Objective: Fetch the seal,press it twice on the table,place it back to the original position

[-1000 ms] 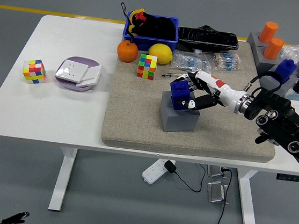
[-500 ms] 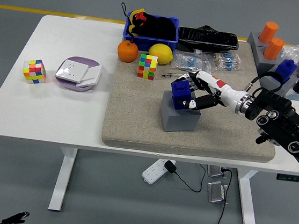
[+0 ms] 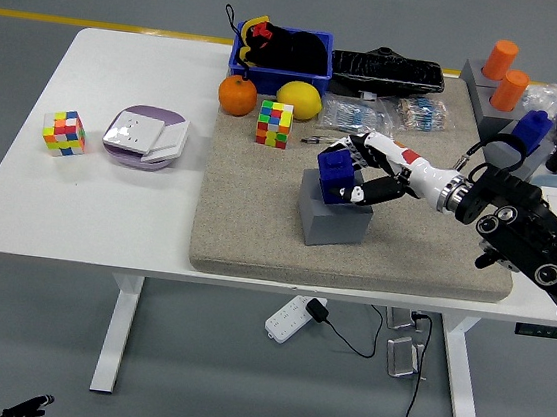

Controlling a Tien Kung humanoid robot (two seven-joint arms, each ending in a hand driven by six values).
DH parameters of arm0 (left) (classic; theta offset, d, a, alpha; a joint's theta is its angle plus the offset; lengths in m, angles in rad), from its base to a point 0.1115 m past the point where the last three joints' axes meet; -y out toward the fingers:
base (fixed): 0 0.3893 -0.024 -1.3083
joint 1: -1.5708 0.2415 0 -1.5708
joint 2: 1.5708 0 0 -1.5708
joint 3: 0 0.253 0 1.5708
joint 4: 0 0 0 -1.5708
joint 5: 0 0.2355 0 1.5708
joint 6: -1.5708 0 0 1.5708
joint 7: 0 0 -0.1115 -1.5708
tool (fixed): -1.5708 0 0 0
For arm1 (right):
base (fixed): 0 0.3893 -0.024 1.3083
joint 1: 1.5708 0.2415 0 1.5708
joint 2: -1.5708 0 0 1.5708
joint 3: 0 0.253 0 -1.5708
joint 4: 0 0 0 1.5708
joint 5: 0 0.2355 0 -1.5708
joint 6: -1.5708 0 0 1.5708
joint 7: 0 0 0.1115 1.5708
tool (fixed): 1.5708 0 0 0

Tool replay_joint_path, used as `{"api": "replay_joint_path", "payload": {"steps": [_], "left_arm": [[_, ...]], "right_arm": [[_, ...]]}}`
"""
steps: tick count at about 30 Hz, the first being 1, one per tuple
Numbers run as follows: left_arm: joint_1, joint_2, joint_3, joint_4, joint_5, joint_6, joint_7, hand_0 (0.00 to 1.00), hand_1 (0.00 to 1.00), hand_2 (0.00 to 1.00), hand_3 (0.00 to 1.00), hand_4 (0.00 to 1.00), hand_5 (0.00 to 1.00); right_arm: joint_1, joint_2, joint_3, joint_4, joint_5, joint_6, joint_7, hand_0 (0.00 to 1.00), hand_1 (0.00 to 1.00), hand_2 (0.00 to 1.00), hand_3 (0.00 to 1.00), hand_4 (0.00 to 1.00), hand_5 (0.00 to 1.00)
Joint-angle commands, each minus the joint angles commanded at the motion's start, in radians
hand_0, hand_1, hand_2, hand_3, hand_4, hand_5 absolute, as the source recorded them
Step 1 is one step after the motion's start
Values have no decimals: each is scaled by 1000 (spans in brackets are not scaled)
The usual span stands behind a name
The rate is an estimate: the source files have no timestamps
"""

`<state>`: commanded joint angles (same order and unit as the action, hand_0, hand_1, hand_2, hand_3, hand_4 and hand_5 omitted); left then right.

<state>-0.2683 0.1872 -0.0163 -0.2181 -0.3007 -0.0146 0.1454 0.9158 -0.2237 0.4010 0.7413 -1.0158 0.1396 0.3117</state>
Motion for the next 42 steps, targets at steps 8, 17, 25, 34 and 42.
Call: {"api": "replay_joint_path", "payload": {"steps": [8,17,25,34,42], "left_arm": [[3,2,4,0,-3,0,1,819,808,777,817,710,430],[6,0,2,0,-2,0,0,818,808,777,817,710,430],[4,1,2,0,-3,0,0,818,808,777,817,710,430],[4,0,-2,1,-2,0,0,817,808,777,817,710,430],[7,-2,-1,2,-7,0,-1,816,808,777,816,710,430]], "right_arm": [[1,2,3,0,-6,0,-2,742,667,657,628,808,2],[3,1,4,0,-18,1,-6,752,689,668,643,832,2],[11,-4,14,-2,-21,0,-6,759,695,679,646,844,2],[15,-8,17,-1,-25,3,-6,759,694,679,646,849,2],[20,-13,20,1,-26,5,-7,757,695,683,647,852,2]]}}
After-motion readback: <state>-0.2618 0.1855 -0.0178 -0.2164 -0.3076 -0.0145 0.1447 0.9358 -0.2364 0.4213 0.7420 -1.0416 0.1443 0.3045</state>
